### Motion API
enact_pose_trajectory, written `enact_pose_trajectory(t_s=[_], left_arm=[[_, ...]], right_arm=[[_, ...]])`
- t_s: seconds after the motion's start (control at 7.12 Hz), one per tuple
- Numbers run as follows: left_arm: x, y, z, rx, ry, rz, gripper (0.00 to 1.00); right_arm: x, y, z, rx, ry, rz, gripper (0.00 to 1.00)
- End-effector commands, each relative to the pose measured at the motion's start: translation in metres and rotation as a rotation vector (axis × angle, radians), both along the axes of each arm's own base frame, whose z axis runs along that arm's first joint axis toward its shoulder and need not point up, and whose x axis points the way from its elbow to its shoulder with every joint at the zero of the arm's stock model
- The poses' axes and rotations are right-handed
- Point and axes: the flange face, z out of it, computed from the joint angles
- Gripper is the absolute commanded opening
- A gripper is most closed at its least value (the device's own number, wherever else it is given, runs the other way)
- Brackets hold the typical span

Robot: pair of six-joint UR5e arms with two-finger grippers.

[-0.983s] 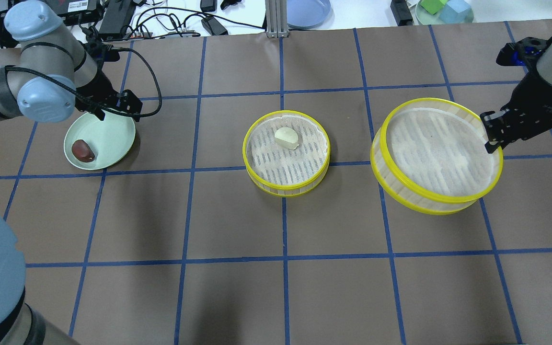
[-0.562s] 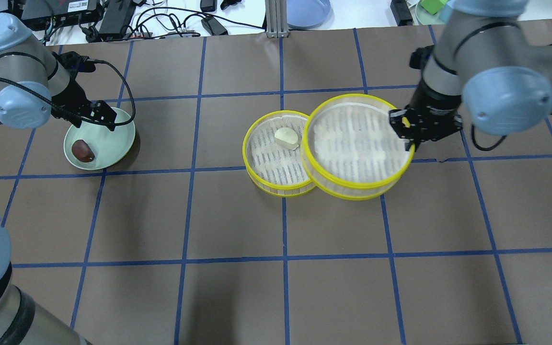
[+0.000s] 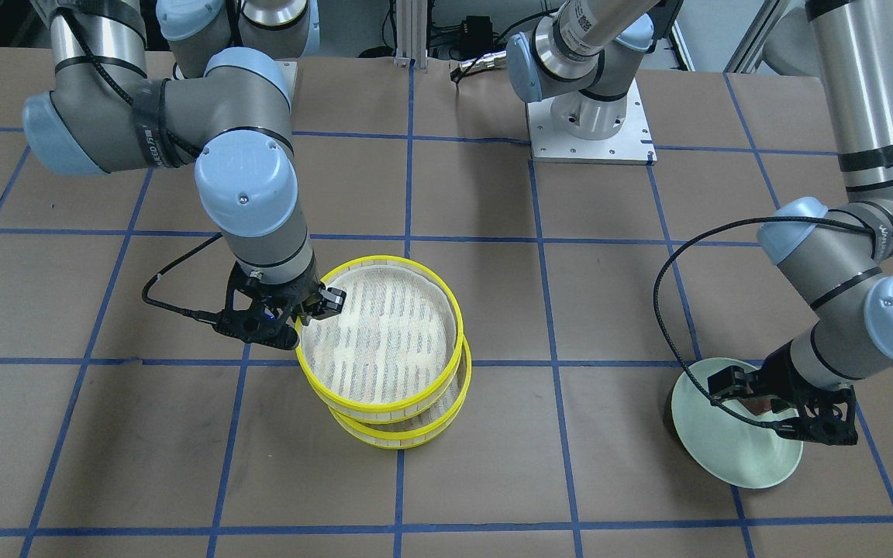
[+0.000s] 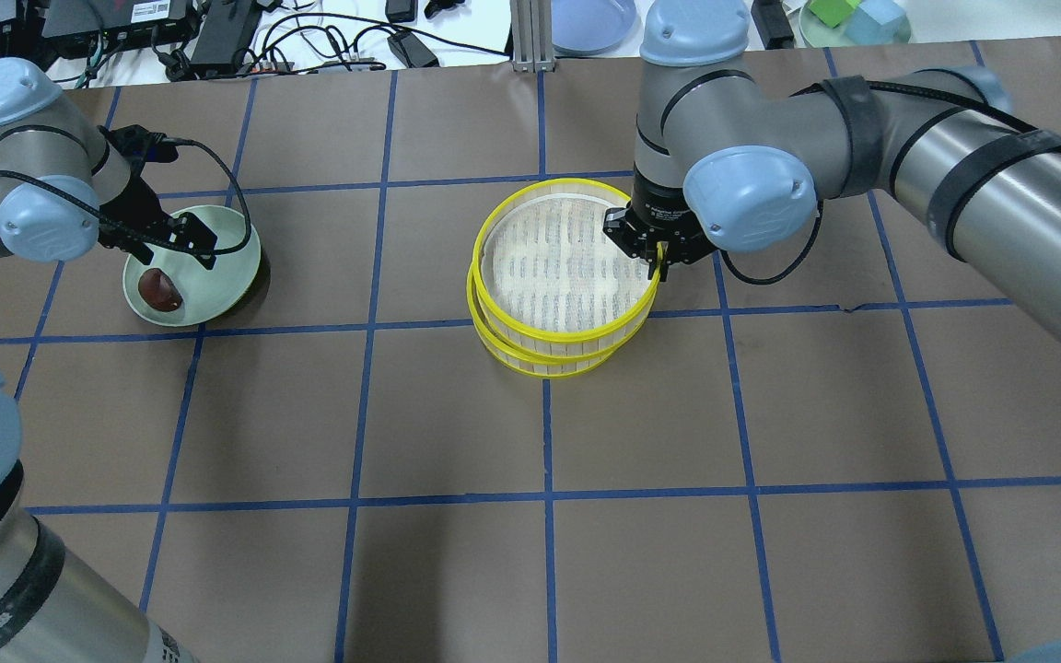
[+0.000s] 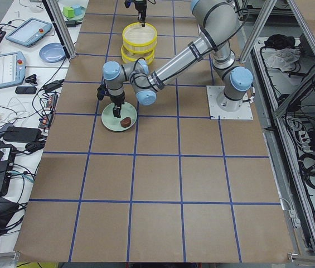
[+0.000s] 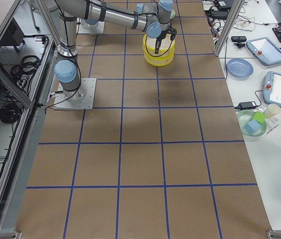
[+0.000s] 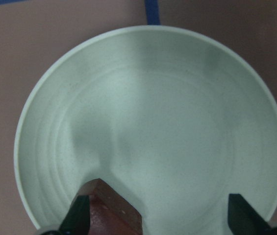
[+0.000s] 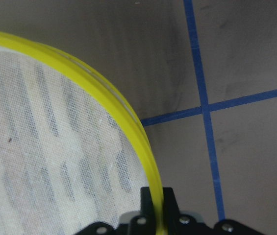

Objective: Place buns in different layers of steamer

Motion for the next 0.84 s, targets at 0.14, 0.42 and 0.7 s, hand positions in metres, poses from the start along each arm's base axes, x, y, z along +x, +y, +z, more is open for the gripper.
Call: enact_pose_trajectory(t_s=[0.14, 0.42, 0.7], left_arm=[[0.012, 0.003, -0.007, 0.012, 0.002, -0.003, 1.0], [0.016, 0.003, -0.008, 0.022, -0.016, -0.05, 1.0], [0.018, 0.005, -0.012, 0.038, -0.032, -0.089, 1.0]], right_arm=[[0.022, -0.001, -0.015, -0.021, 0.032, 0.029, 0.0], [0.023, 0.003, -0.022, -0.009, 0.038, 0.031, 0.0], [0.025, -0.004, -0.025, -0.043, 0.027, 0.032, 0.0]])
